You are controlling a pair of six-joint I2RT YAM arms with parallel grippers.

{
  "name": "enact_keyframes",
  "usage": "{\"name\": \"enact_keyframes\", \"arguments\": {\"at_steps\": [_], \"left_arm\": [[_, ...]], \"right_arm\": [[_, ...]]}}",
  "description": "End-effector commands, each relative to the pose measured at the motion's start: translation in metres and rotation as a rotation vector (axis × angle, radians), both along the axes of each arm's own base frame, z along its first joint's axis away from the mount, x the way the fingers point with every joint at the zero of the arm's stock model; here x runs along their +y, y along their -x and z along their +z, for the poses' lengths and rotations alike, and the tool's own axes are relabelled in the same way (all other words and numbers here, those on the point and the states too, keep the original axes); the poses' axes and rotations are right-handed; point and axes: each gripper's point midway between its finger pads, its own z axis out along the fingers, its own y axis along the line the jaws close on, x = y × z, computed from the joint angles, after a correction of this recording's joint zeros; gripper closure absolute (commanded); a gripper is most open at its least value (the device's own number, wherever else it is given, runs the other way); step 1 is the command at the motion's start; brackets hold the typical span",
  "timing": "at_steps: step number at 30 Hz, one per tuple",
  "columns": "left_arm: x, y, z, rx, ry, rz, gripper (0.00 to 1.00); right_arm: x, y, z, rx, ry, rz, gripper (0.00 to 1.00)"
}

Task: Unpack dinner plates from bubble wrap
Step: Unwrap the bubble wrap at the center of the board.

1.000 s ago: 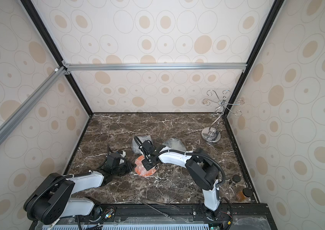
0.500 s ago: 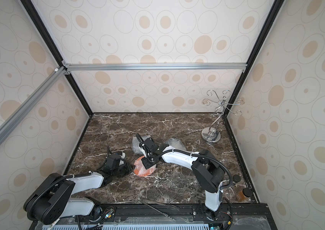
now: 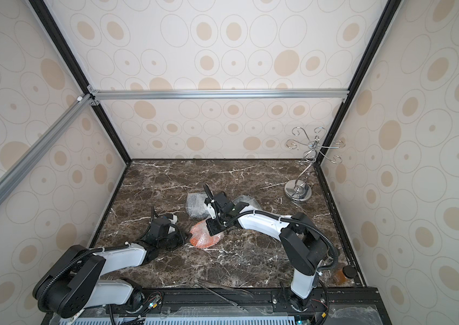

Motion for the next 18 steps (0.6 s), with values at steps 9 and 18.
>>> {"name": "enact_keyframes", "arguments": {"at_steps": [9, 18], "left_arm": [[0.018, 0.005, -0.007, 0.008, -0.075, 0.057, 0.98], [0.03, 0.013, -0.015, 0.02, -0.126, 0.084, 1.0]], "right_arm": [[0.018, -0.005, 0.032, 0.048, -0.238, -0.091, 1.0], [0.016, -0.007, 0.035, 0.063, -0.303, -0.14, 1.0]]}}
